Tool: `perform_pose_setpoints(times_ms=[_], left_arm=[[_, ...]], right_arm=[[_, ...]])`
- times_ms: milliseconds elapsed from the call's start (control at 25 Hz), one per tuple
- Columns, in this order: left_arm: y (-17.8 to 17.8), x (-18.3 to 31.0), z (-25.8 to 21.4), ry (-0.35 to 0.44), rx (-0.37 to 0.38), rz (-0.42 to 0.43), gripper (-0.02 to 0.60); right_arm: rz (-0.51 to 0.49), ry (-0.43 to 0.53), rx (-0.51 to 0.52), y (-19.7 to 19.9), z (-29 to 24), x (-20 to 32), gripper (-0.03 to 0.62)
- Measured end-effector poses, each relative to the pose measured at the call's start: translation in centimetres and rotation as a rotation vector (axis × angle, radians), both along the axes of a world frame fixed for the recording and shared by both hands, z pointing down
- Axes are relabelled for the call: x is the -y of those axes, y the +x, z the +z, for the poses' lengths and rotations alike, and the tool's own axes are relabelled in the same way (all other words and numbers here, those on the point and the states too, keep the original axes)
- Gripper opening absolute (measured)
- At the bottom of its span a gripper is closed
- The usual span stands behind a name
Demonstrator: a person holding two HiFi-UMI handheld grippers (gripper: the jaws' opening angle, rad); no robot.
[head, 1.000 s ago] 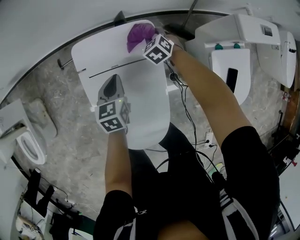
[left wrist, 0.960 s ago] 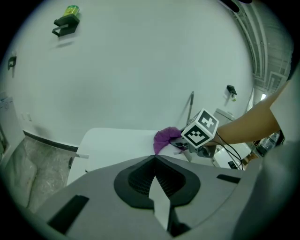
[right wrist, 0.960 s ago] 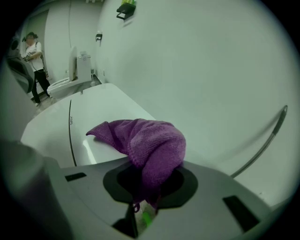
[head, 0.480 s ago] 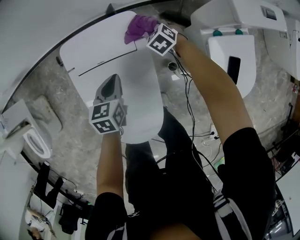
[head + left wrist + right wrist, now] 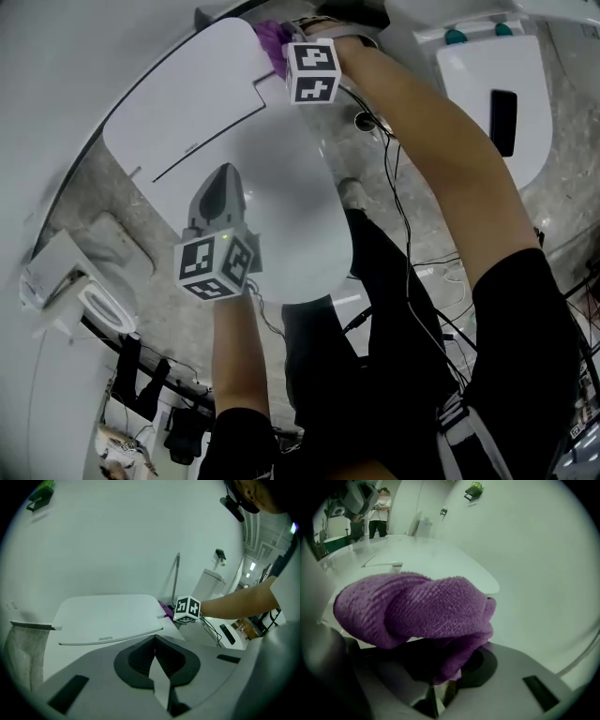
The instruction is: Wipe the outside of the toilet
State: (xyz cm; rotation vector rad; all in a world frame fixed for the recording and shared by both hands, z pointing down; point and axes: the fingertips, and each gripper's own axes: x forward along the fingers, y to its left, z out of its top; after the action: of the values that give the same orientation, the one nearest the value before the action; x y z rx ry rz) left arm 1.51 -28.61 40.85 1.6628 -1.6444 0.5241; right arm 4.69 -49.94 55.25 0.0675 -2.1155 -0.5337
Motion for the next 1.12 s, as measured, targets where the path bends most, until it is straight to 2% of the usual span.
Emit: perform_pose_setpoints(times_ms=[240,480,680,960,1120], left_arm=[[-0.7,-0.7,0.7,0.003,-0.011,-0.054,0.009],[0.5,-0.7,1.8,-0.019,-0.005,-0.022,0.009],[3.3,-0.7,2.4,-0.037,-0.020,0.000,0.009],[4.3,-1.7,3.9,-0.049,-0.040,-0.004,0.009],[5.6,-2.4,4.5,-0.058,-0.037,0.026,0.010]], right_arm=[[-0.106,-0.025,0.008,-0.3,1.9,-0.3,0.063],[-0.148,-0.043,-0.050,0.5,3.5,-1.1,0.063],[-0.216,-0.079,-0.144,3.6,5.5,-4.4,0.061],[-0.258,-0.110,-0.191,5.4,7.0,-7.9,0.061],[-0.265,-0.139,-0.197,6.7,7.6,-10.0,0.060]])
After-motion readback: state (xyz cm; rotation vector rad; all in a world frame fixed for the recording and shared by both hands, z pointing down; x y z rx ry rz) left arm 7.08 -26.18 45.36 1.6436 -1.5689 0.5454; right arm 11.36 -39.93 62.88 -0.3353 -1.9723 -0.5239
